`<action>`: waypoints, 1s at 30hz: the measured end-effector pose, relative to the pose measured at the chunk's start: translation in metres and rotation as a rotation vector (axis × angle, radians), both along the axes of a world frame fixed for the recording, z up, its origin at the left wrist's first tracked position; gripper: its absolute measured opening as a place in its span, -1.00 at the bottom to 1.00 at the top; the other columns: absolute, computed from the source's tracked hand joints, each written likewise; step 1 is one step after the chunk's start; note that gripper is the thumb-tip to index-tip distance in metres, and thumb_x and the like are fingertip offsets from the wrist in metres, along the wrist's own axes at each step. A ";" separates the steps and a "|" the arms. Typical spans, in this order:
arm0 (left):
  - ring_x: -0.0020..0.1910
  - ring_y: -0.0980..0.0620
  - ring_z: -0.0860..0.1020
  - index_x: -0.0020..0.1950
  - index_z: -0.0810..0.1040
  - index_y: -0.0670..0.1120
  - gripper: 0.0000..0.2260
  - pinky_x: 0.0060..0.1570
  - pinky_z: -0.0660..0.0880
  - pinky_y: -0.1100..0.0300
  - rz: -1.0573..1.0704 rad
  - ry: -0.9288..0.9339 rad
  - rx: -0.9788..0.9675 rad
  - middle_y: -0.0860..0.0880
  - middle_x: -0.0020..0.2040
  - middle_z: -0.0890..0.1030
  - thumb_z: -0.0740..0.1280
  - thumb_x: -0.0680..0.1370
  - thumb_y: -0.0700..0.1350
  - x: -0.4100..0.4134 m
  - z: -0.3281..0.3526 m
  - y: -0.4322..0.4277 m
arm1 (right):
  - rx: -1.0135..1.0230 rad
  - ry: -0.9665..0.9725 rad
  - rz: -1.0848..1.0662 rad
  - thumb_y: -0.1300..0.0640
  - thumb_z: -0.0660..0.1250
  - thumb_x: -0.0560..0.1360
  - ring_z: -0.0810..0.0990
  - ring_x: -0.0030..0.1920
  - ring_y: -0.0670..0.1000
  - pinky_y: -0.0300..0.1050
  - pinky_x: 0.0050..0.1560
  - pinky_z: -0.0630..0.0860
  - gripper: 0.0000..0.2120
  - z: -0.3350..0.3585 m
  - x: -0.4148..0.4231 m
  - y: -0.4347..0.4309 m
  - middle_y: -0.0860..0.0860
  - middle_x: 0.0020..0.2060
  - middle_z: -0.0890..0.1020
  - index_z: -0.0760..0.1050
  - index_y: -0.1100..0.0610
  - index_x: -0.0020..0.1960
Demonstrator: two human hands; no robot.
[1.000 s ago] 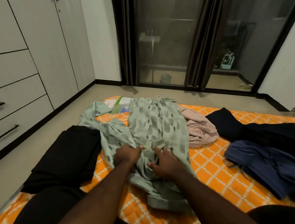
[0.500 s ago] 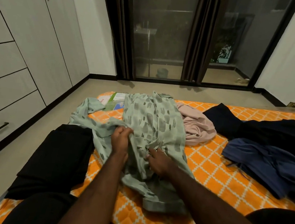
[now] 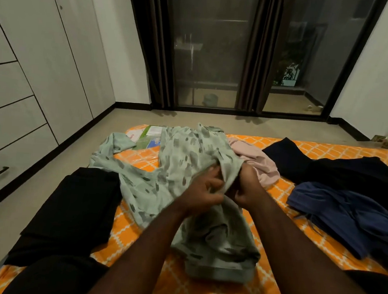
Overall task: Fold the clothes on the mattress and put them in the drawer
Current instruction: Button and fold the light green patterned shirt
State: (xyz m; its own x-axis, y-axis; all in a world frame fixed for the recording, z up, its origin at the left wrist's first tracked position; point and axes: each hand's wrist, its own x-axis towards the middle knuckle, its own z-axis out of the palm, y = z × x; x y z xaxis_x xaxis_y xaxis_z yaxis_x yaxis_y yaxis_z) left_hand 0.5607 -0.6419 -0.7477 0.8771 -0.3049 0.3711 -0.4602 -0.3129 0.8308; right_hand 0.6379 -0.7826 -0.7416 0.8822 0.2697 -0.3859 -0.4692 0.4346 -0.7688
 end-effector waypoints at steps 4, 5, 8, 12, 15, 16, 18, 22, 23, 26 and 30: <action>0.62 0.11 -0.09 -0.37 0.48 -0.02 -0.81 0.52 0.00 -0.25 -0.025 0.008 0.396 0.32 0.55 0.19 0.39 0.43 -0.06 0.004 -0.008 -0.006 | 0.078 0.007 -0.018 -0.07 0.23 0.65 0.72 0.05 0.18 0.07 0.01 0.67 -0.56 0.004 0.000 -0.014 0.23 0.09 0.71 0.62 0.26 0.24; 0.62 0.09 -0.12 -0.36 0.47 -0.02 -0.80 0.49 -0.05 -0.28 -0.020 0.005 0.465 0.24 0.58 0.20 0.40 0.44 -0.07 0.003 -0.009 -0.007 | 0.012 0.027 0.007 -0.04 0.22 0.66 0.75 -0.12 0.13 0.00 -0.15 0.69 -0.61 -0.002 0.001 -0.017 0.21 -0.08 0.74 0.63 0.26 0.14; 0.63 -0.07 -0.16 -0.36 0.42 0.06 -0.75 0.50 -0.08 -0.34 0.030 -0.002 0.729 0.03 0.63 0.16 0.42 0.47 -0.03 -0.003 -0.006 -0.014 | -0.439 0.063 -0.115 0.07 0.31 0.56 0.68 -0.31 0.09 -0.07 -0.38 0.63 -0.80 -0.020 0.003 -0.025 0.16 -0.24 0.69 0.57 0.20 0.03; 0.63 -0.13 -0.20 -0.19 0.59 0.06 -0.91 0.50 -0.11 -0.38 0.054 -0.012 0.944 -0.05 0.64 0.10 0.41 0.50 0.01 -0.008 -0.009 -0.019 | -0.714 0.012 -0.319 -0.05 0.29 0.45 0.67 -0.06 0.24 0.21 -0.18 0.70 -0.64 -0.040 0.024 -0.036 0.18 0.04 0.64 0.53 0.17 0.12; 0.62 -0.16 -0.23 -0.01 0.68 0.05 -0.89 0.49 -0.12 -0.33 -0.005 -0.090 1.069 -0.05 0.64 0.12 0.41 0.50 -0.01 -0.009 -0.012 -0.025 | -0.726 0.004 -0.083 -0.30 0.37 0.43 0.70 -0.08 0.24 0.25 -0.06 0.69 -0.50 -0.028 0.017 -0.026 0.18 -0.08 0.69 0.60 0.15 0.02; 0.62 -0.18 -0.23 0.05 0.69 0.05 -0.85 0.49 -0.12 -0.31 -0.027 -0.104 1.117 -0.06 0.63 0.13 0.40 0.50 -0.02 -0.010 -0.012 -0.027 | -0.724 0.014 -0.026 -0.34 0.44 0.38 0.71 -0.09 0.23 0.21 -0.06 0.69 -0.46 -0.022 0.008 -0.022 0.16 -0.10 0.71 0.63 0.12 0.02; 0.62 -0.21 -0.21 0.12 0.69 0.06 -0.79 0.49 -0.10 -0.30 -0.049 -0.117 1.192 -0.06 0.62 0.14 0.40 0.50 -0.02 -0.012 -0.014 -0.031 | -0.710 0.026 0.043 -0.28 0.54 0.35 0.72 -0.10 0.20 0.19 -0.02 0.69 -0.48 -0.030 0.006 -0.021 0.14 -0.10 0.73 0.67 0.13 0.06; 0.61 -0.23 -0.15 0.12 0.69 0.05 -0.79 0.47 -0.04 -0.29 -0.035 -0.127 1.240 -0.06 0.61 0.17 0.40 0.51 0.01 -0.014 -0.018 -0.030 | -0.516 0.096 0.112 -0.30 0.53 0.38 0.71 -0.10 0.18 0.10 -0.11 0.68 -0.45 -0.034 0.004 -0.026 0.16 -0.05 0.73 0.67 0.12 0.12; 0.60 -0.23 -0.10 0.12 0.68 0.05 -0.79 0.46 0.00 -0.27 -0.027 -0.128 1.240 -0.06 0.60 0.19 0.40 0.51 0.02 -0.013 -0.018 -0.030 | -0.486 0.112 0.174 -0.36 0.55 0.31 0.71 -0.10 0.18 0.08 -0.13 0.67 -0.38 -0.033 0.004 -0.028 0.16 -0.06 0.73 0.67 0.12 0.12; 0.51 -0.21 0.12 0.11 0.68 0.05 -0.80 0.39 0.13 -0.18 -0.012 -0.142 1.224 -0.07 0.54 0.26 0.40 0.51 0.02 -0.013 -0.018 -0.032 | -0.613 0.063 0.288 -0.23 0.60 0.33 0.71 -0.10 0.17 0.02 -0.16 0.65 -0.39 -0.031 0.005 -0.025 0.16 -0.06 0.74 0.66 0.19 0.16; 0.43 -0.18 0.20 0.06 0.69 0.04 -0.81 0.31 0.18 -0.13 -0.003 -0.183 1.167 -0.06 0.57 0.21 0.40 0.48 0.02 -0.009 -0.022 -0.029 | -0.667 0.005 0.079 0.00 0.37 0.62 0.67 -0.22 0.14 -0.07 -0.28 0.59 -0.71 -0.030 0.006 -0.020 0.17 -0.11 0.69 0.59 0.21 0.17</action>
State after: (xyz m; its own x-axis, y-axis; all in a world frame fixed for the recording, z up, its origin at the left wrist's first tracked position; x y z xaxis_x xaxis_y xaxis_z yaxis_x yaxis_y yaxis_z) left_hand 0.5513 -0.6707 -0.7701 0.8388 -0.5443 -0.0136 -0.5444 -0.8380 -0.0358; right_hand 0.6437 -0.8022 -0.7720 0.8671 0.0360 -0.4967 -0.4847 -0.1682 -0.8583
